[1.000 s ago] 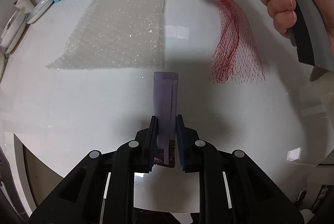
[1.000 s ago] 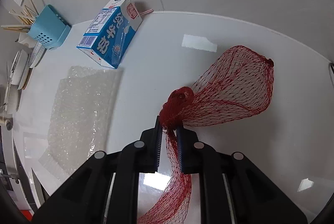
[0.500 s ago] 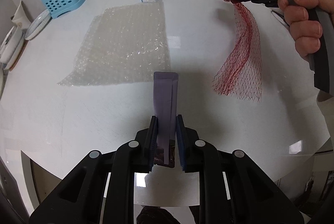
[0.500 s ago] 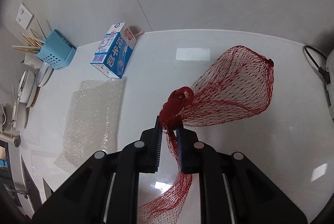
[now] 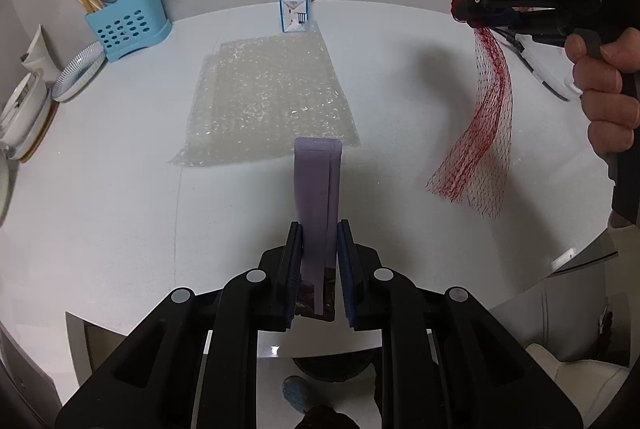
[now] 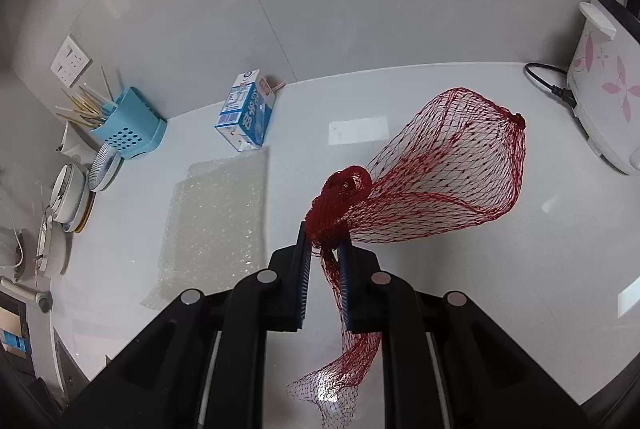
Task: Collect trash
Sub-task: 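Carry the purple strip and red mesh net down over the wastebasket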
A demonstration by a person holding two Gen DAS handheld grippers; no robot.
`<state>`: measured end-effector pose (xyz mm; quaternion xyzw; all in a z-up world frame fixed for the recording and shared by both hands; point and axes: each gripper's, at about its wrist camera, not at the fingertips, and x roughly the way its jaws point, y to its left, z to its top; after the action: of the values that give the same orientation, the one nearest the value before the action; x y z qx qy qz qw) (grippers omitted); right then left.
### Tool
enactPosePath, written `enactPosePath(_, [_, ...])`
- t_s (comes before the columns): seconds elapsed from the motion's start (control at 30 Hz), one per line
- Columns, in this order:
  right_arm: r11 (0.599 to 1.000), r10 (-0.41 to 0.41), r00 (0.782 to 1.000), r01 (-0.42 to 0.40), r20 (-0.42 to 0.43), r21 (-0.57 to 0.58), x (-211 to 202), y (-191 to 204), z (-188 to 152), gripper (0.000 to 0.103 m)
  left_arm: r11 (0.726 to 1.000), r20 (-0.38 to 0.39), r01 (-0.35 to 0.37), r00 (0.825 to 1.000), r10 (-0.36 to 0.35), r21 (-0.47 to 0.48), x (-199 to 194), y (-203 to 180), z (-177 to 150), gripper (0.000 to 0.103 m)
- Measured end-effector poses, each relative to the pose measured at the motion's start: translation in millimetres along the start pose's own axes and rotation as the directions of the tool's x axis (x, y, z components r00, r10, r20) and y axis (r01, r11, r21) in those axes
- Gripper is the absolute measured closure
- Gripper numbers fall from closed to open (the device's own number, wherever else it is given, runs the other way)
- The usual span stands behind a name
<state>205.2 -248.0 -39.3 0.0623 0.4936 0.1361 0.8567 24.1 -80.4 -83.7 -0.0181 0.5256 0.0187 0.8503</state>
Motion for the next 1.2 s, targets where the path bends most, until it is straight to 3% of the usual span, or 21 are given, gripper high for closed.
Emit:
enactPosePath(0.57, [0.999, -0.038, 0.993, 0.042, 0.115, -0.031, -112.6, 66.0, -145.9, 0.091, 0.988, 0.101, 0.082, 0.990, -0.095, 0.129, -67.0, 46.8, -56.6, 0.086])
enactPosePath(0.93, [0.999, -0.036, 0.996, 0.038, 0.077, -0.029, -128.1, 66.7, -230.9, 0.091, 0.970, 0.074, 0.187, 0.977, -0.200, 0.153, -79.7, 45.9, -90.3, 0.086])
enactPosePath(1.2, [0.997, 0.014, 0.999, -0.010, 0.050, -0.072, -118.6, 61.9, -268.9, 0.091, 0.975, 0.061, 0.180, 0.980, -0.190, 0.133, -72.6, 38.0, -114.1, 0.086])
